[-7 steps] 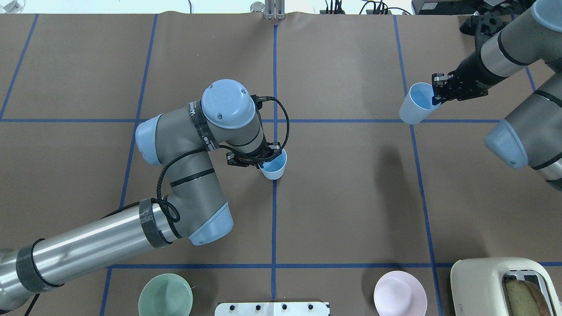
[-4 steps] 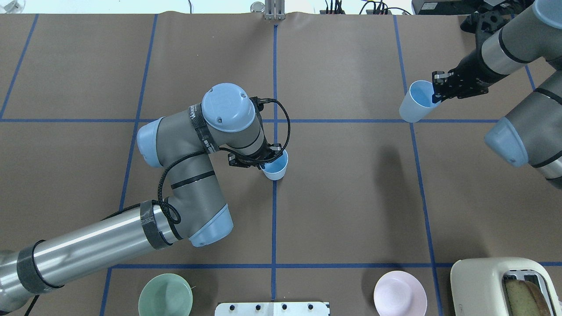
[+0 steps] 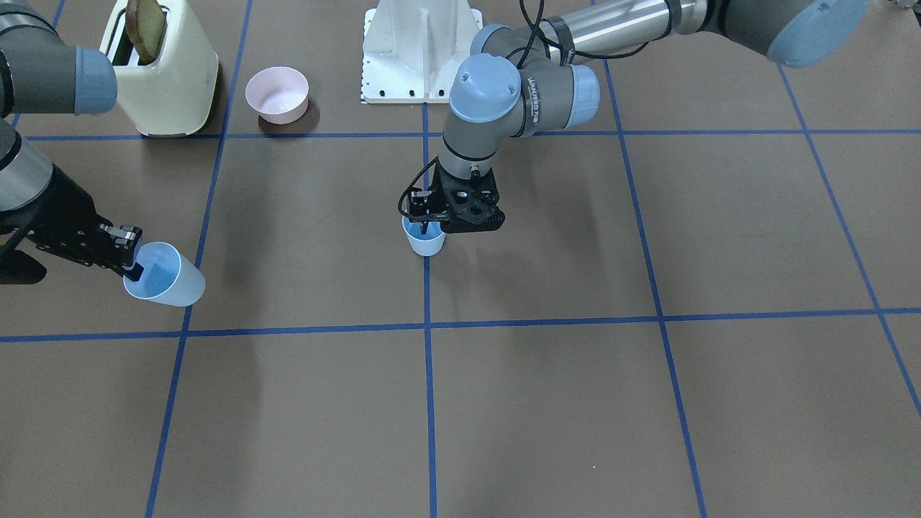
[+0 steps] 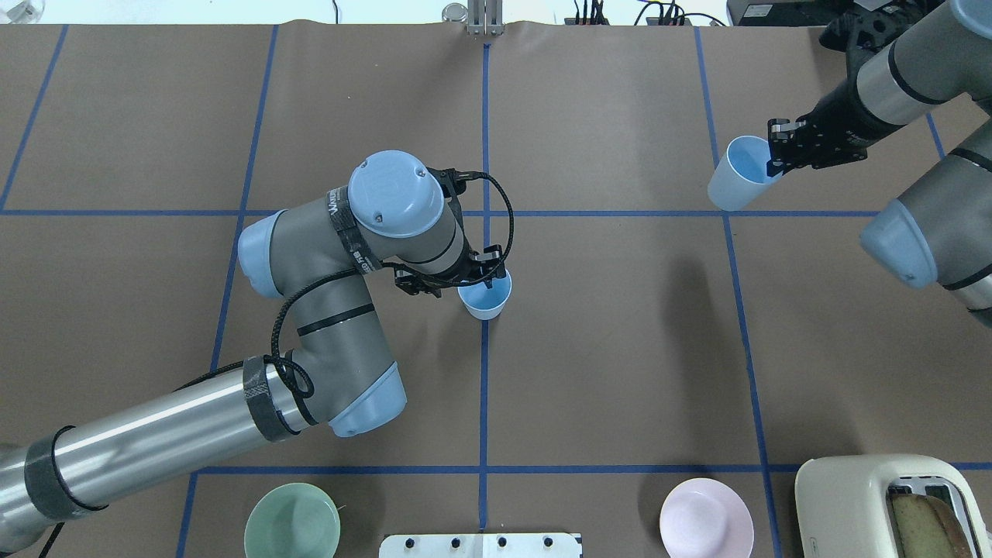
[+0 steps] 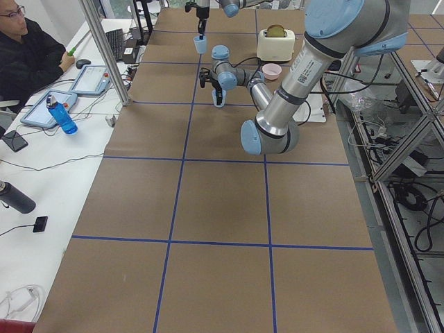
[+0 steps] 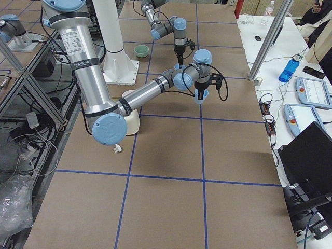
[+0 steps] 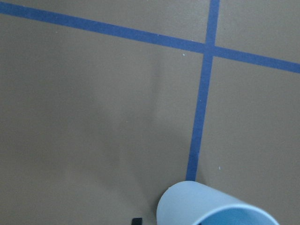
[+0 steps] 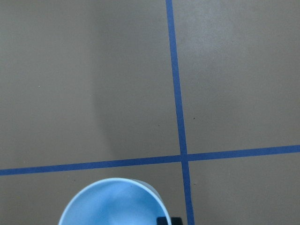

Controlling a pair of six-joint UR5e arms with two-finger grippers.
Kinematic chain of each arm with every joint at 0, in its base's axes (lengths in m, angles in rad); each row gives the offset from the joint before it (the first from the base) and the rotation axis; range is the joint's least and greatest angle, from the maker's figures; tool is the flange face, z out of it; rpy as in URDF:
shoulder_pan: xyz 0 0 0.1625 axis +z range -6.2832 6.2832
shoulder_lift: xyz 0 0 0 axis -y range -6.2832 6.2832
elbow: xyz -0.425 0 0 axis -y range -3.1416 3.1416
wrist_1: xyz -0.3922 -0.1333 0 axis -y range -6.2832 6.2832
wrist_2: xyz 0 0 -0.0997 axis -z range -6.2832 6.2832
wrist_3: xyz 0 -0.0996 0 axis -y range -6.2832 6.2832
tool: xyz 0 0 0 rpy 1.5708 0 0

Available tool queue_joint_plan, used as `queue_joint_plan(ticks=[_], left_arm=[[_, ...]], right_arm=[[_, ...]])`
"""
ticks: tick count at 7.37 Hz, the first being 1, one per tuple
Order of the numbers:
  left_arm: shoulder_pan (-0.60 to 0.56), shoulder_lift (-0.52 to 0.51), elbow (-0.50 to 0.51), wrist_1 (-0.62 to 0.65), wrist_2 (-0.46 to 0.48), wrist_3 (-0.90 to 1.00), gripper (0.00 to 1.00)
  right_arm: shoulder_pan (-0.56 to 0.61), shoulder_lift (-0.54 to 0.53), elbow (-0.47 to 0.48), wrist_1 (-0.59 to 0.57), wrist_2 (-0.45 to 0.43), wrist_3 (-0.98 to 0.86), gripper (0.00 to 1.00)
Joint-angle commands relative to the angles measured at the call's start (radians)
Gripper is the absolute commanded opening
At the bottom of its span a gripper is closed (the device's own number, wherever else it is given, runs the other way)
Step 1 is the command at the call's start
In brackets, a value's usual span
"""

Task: Stack blue cups with both arms
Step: 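Release the cup upright at center and withdraw the left gripper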

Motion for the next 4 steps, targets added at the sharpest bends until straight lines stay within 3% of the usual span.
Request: queue_joint_plan(ticks=[1,2,4], left_arm=[[-0.07,0.071,-0.129,0.043,-0.088,0.101,0.97],[-0.171,0.13,-0.185,0.055,-0.192,0.163,0.97],[-0.366,0.234,-0.222,0.057,-0.329,0.394,0.97]], right_arm=[[0.0,0.09,0.004,-0.105,0.003,0.017,0.0],[-0.012,0.141,0.008,-0.164,0.0,0.034,0.0],[-0.084,0.219,0.0,-0.17,-0.023,0.176,0.0]])
